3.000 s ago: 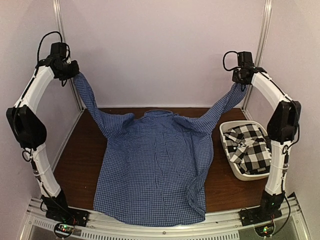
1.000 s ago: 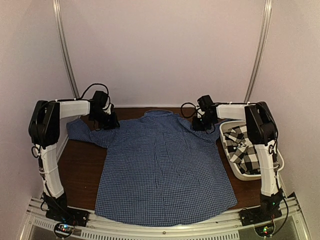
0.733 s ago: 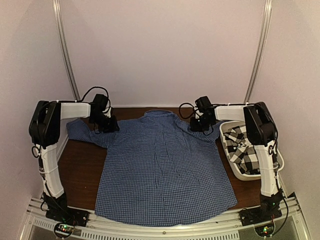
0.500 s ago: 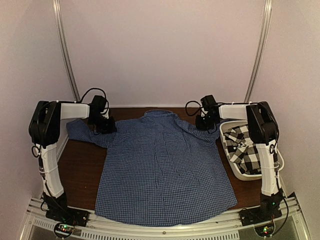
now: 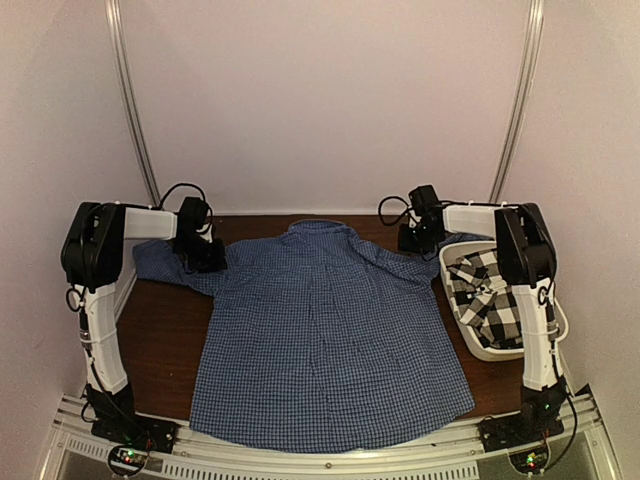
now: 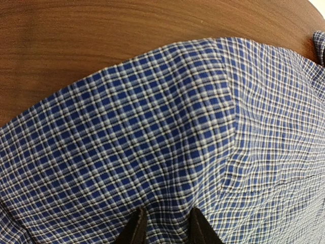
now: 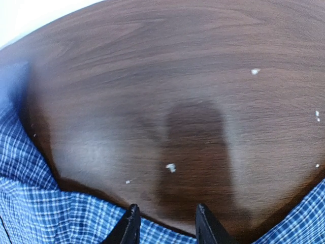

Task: Fold and stack the long sleeve shirts
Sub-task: Flatten out the square-folded shirt at the center of the board.

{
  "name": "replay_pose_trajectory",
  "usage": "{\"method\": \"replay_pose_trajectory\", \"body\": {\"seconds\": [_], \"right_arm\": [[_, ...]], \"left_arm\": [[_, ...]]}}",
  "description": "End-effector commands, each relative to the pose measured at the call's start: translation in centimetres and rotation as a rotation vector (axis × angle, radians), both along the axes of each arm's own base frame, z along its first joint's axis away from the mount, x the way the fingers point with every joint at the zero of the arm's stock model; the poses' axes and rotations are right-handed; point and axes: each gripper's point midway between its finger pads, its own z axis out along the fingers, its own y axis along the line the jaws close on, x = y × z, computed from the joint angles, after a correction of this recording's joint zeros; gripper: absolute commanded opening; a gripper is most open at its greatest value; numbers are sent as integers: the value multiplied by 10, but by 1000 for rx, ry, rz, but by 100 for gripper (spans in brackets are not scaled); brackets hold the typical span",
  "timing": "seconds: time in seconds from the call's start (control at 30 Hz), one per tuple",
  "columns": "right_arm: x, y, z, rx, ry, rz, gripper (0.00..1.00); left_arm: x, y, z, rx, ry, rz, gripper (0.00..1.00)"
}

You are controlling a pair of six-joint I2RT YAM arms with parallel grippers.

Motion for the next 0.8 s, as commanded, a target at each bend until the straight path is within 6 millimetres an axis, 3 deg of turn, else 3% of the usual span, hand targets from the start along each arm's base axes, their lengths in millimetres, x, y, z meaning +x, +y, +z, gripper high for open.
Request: {"method": "replay_pose_trajectory", "body": {"seconds": [0.0, 0.4, 0.77], "right_arm": [[-11, 28, 41, -57, -71, 99, 40], [-24, 31, -1, -236, 19, 126, 40], [-32, 33, -29, -299, 76, 138, 32]], "left_arm": [[-1, 4, -11, 8, 12, 6, 30], [1, 2, -8, 4, 7, 2, 30], [1, 2, -8, 3, 6, 3, 30]]}}
